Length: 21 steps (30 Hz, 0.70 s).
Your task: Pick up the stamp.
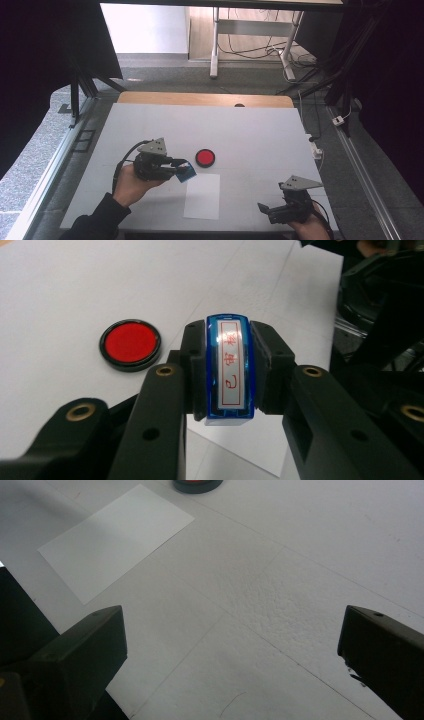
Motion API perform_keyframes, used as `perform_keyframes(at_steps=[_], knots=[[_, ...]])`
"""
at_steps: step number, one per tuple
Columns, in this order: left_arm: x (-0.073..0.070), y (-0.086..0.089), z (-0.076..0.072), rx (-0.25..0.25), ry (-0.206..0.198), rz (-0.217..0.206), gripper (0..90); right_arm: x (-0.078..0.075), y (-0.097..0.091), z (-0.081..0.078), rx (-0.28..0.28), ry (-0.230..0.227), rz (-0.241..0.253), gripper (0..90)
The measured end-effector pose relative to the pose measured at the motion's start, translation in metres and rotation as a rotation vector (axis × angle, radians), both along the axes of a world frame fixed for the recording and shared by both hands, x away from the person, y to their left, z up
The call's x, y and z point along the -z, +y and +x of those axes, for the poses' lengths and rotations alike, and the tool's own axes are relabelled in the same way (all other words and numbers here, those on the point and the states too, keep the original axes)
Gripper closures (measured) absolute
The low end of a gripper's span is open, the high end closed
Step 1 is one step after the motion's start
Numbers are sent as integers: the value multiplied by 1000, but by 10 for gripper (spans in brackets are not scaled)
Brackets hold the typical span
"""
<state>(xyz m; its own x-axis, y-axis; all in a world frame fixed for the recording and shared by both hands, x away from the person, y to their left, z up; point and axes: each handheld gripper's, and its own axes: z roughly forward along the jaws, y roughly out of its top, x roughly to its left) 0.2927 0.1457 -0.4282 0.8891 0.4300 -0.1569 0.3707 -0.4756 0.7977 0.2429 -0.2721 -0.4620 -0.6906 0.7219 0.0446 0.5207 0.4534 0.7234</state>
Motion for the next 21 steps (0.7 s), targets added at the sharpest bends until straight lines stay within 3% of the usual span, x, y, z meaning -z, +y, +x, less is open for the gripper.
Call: perform_keyframes(at_steps=[13,21], knots=[[-3,-9,-12,82,-17,-26,706,0,0,0,-4,-1,-2,0],[-3,-14,-14,100,-21,-17,706,0,-2,0,4,2,18,0]])
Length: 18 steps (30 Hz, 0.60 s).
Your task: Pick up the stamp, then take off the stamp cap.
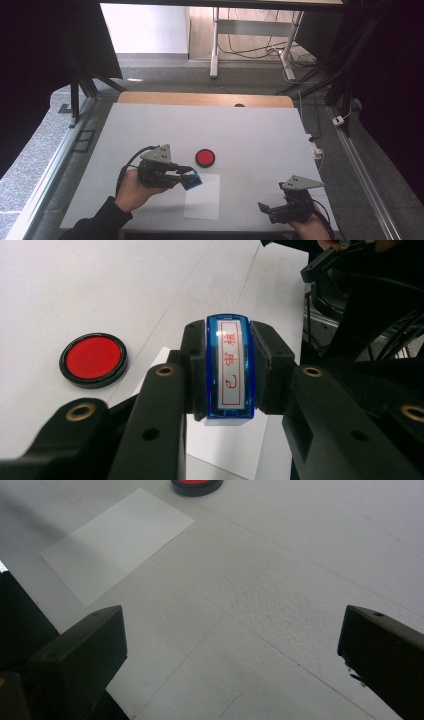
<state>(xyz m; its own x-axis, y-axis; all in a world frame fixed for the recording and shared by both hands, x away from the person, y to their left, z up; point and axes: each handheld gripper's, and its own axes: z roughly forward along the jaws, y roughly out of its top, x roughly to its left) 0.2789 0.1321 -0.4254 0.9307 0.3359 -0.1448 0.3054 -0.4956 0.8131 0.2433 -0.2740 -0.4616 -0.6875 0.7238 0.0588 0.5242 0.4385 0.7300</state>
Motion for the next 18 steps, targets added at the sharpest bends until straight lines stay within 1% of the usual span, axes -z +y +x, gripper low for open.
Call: perform_keyframes(at_steps=[3,7,9,10,11,12,13,14,16,18], knots=[[0,0,0,4,1,-6,706,-2,0,-1,1,-13,6,0],[1,0,0,5,3,-7,706,-2,0,-1,-14,-22,9,0],[1,0,1,8,3,-6,706,-4,2,-2,-25,-43,21,0],[2,0,1,9,3,-4,706,-4,2,-2,-25,-43,21,0],[2,-1,1,10,5,-2,706,-7,4,-3,-36,-63,34,0],[3,-1,1,13,6,-1,706,-7,4,-3,-36,-63,34,0],[3,-1,1,13,4,2,706,-8,5,-3,-50,-69,35,0],[3,-2,1,14,3,5,706,-8,5,-3,-50,-69,35,0],[4,-3,1,14,3,5,706,-9,10,-3,-71,-85,36,0],[4,-3,1,17,2,6,706,-9,11,-3,-82,-87,38,0]])
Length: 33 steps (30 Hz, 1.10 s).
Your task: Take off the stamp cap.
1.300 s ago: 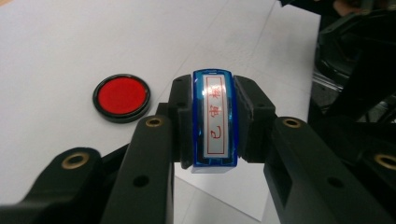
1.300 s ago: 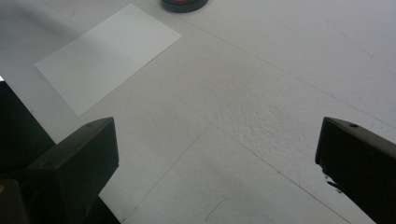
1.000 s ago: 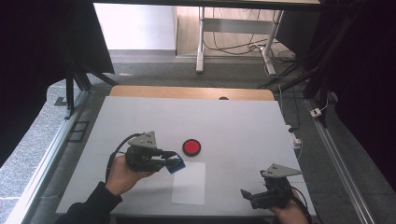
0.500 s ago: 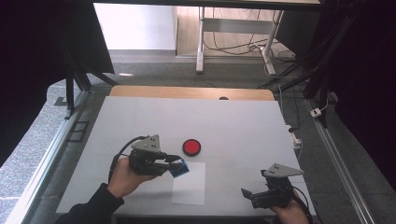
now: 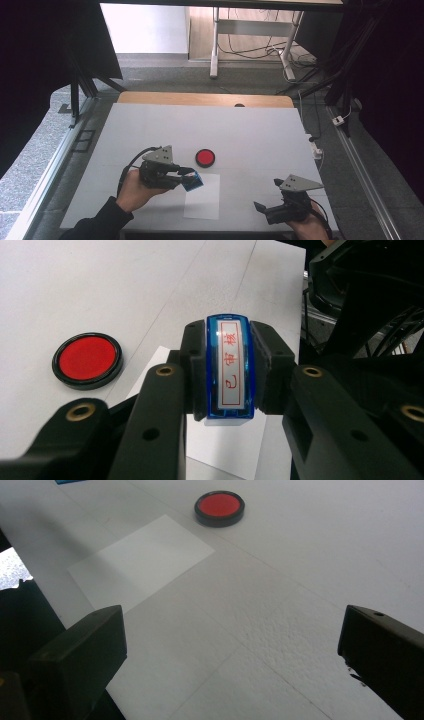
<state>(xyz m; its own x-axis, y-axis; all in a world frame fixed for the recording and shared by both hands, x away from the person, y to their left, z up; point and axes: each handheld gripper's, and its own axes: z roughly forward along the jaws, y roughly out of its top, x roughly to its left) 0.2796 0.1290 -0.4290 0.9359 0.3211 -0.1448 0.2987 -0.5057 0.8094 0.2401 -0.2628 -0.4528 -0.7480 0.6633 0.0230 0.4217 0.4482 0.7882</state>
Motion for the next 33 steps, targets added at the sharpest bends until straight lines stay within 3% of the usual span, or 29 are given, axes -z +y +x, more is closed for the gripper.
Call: perform_keyframes(at_steps=[12,25,33], knots=[[1,1,1,9,-4,7,706,0,19,5,-116,0,36,0],[1,-1,1,24,-8,2,706,2,33,7,-163,21,69,0],[1,-2,2,39,-9,12,706,3,57,12,-223,51,116,0]])
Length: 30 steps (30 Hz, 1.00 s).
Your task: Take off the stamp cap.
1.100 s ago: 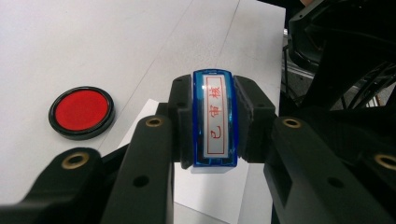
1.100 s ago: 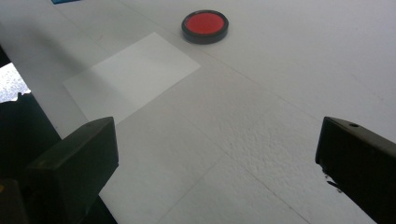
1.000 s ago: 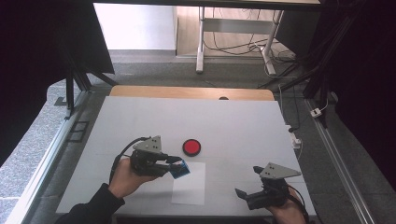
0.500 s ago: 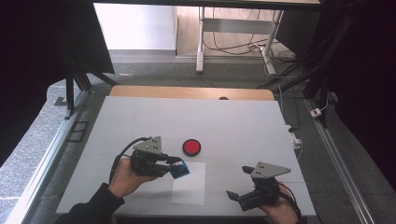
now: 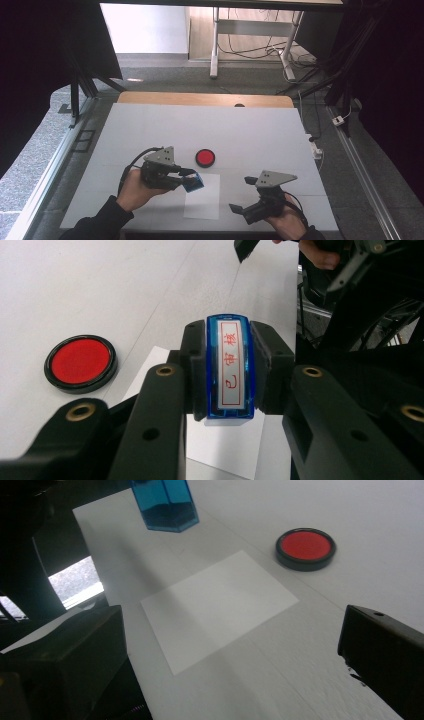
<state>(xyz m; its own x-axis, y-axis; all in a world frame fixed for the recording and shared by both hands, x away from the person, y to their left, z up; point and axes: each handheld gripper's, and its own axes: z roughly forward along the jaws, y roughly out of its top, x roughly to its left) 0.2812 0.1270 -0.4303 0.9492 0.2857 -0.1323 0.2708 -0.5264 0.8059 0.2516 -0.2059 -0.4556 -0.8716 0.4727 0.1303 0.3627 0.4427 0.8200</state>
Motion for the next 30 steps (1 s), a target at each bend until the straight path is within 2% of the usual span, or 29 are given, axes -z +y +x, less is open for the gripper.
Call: perform_keyframes(at_steps=[8,13,19,25,30], knots=[[-1,0,0,15,1,-7,706,2,18,2,-47,18,-29,0],[-1,0,1,21,12,-19,706,5,28,5,-80,17,-28,0],[-2,1,1,36,22,-41,706,7,42,7,-114,11,-50,0],[-3,1,2,59,22,-71,706,7,52,13,-156,21,-39,0],[-3,1,2,80,4,-88,707,8,61,17,-182,33,-35,0]])
